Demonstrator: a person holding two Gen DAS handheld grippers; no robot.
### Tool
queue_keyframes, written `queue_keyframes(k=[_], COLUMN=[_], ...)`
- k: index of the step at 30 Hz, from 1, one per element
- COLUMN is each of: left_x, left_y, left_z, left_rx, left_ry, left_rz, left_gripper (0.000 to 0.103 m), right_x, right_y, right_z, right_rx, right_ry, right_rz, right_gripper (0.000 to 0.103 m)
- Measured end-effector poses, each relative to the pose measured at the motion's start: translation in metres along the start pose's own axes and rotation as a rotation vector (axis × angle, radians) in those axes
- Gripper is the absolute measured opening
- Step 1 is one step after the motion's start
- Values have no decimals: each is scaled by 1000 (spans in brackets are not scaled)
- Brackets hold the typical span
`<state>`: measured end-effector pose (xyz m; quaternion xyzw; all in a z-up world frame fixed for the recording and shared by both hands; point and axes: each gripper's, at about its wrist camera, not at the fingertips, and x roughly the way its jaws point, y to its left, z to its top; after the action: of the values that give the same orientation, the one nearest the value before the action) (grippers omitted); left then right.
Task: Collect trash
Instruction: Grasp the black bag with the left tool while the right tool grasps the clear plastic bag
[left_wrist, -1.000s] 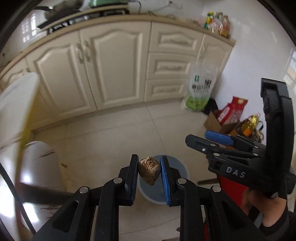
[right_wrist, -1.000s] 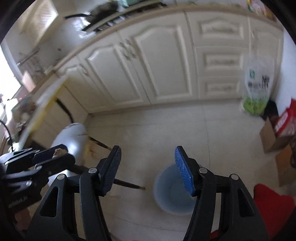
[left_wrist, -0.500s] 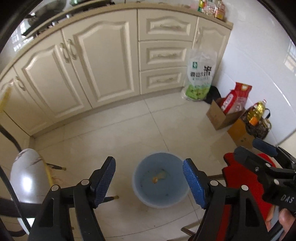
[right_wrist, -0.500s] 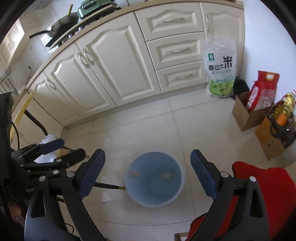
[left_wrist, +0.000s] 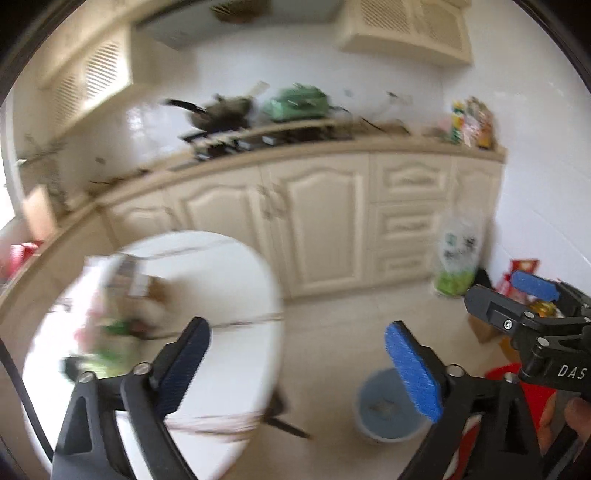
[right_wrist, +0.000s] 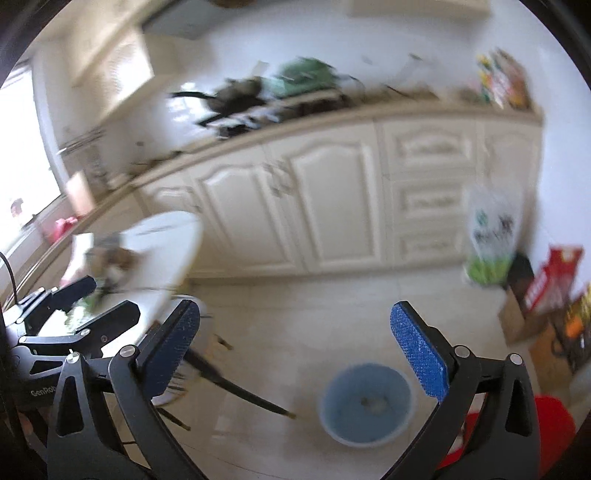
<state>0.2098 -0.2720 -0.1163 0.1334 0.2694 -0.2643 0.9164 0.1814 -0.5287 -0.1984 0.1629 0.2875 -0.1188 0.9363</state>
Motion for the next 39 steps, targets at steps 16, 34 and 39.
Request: queue_keyframes(k=[16, 34, 39], left_x=[-73, 81, 79], left_y=[184, 207, 231], left_z=[-78, -72, -67], left_rx=[-164, -226, -300], left_ry=[53, 310, 286], left_rz=[347, 283, 218], left_gripper=[100, 62, 30], right_x=[49, 166, 174], right_y=[268, 325, 336], right_z=[25, 10, 3], right_rx=[-329, -355, -341], right_ry=[17, 176, 189], right_rz=[187, 221, 244], right_gripper=[103, 103, 101])
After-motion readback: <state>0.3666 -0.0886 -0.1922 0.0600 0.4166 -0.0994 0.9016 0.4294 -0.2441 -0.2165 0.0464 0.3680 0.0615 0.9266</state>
